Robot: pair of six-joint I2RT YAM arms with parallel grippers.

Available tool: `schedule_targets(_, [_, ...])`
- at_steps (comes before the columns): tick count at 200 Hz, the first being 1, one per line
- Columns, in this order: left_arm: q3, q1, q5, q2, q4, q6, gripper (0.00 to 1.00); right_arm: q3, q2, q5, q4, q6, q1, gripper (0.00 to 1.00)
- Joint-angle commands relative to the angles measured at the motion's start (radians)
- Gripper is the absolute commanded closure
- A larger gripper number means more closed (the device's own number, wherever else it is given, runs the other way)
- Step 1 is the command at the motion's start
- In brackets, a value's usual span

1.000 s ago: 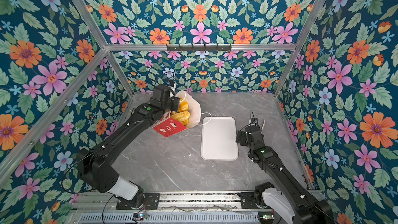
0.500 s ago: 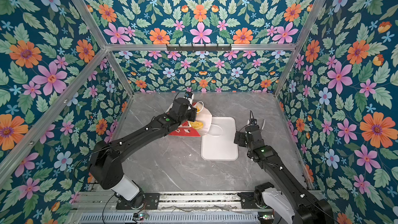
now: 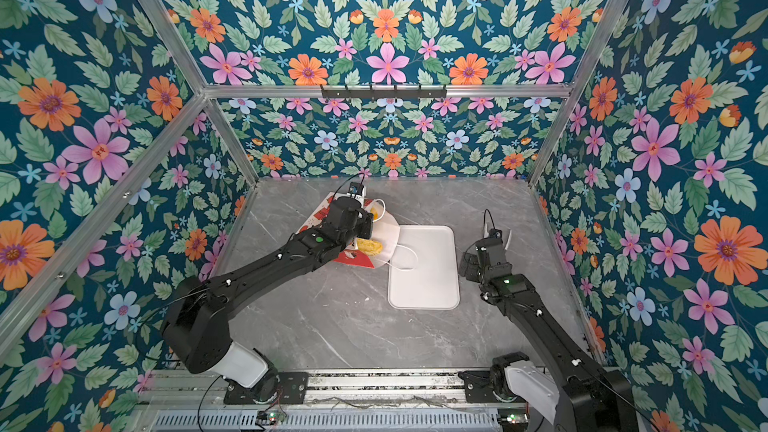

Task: Take the fake bread out of the paper bag
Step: 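Grasp the bag rim with the left gripper and tip the bag over toward the tray, then lower the right gripper and grasp the silver tongs by their handle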

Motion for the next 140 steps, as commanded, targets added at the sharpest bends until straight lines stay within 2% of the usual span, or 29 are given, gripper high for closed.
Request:
schedule_targets(1, [-0.037,0.029,-0.029,-0.035,0.01,0.008,1.0,0.025,0.036,0.037,-0.042,0.002,-0.038,0.03])
schedule_targets(44, [-0.103,0.05,0.02,-0.086,0.026,0.048,1.0,0.081,0.159,0.075,-0.086,0.001,-0.06,0.01])
schedule_targets(82, [-0.155,0.061,0.031,-0.123,0.037,0.081,1.0,0.126,0.291,0.026,-0.113,0.029,-0.136,0.01])
schedule_targets(113, [-0.206,0.066,0.062,-0.175,0.055,0.1,1.0,0.172,0.378,0.022,-0.123,0.011,-0.162,0.01])
schedule_targets(140, [-0.247,0.067,0.093,-0.213,0.077,0.106,1.0,0.221,0.472,-0.034,-0.128,-0.006,-0.212,0.01])
